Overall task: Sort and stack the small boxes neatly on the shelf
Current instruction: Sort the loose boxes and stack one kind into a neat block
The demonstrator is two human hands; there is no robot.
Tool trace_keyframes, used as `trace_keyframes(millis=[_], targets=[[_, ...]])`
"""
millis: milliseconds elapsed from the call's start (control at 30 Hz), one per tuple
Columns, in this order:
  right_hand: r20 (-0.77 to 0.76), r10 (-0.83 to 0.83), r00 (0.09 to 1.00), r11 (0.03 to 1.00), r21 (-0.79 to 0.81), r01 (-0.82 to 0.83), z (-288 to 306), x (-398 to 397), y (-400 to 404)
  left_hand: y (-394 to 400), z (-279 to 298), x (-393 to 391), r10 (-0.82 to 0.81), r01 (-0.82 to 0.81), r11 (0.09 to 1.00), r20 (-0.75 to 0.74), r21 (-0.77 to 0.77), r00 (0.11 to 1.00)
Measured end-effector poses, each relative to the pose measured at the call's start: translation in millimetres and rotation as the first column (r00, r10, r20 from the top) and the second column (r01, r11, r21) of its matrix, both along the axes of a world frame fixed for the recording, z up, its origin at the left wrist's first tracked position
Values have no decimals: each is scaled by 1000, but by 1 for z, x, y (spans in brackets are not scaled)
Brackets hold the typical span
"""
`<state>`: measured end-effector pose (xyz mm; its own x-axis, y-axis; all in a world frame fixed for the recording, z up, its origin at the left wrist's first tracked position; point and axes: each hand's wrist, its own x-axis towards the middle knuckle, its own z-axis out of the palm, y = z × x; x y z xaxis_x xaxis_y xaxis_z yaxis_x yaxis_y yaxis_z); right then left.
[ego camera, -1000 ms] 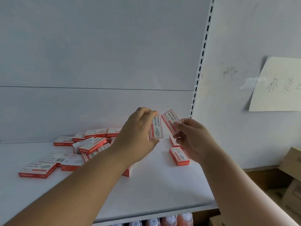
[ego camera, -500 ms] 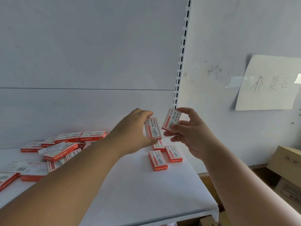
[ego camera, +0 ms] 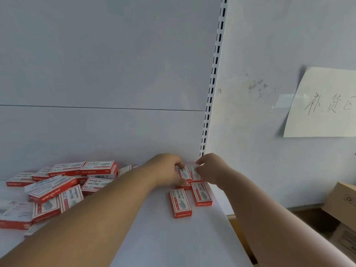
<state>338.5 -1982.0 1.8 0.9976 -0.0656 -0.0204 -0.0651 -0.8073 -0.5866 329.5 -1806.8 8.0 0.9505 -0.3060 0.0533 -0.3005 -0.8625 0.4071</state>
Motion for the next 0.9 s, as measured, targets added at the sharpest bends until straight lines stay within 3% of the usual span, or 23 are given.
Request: trace_keyframes(millis=[67,133,300,500,900], targets=[[-1,50,999,974,-220,-49,-1,0,1,2,1,1,-13,13,1000,-1,13,1000],[76,54,996,956,-291,-30,0,0,1,2,3,-1,-28,27,998,34,50,999],[274,57,960,989,-145,-17,9,-9,8,12,17,-14,-31,23,998,147,56,989],[468,142,872,988,-121,-96,29,-31,47,54,32,-46,-8,-13,997,274,76,962],[479,347,806,937,-155,-312,36,-92,208,211,21,-116,155,-147,988,380,-51,912]])
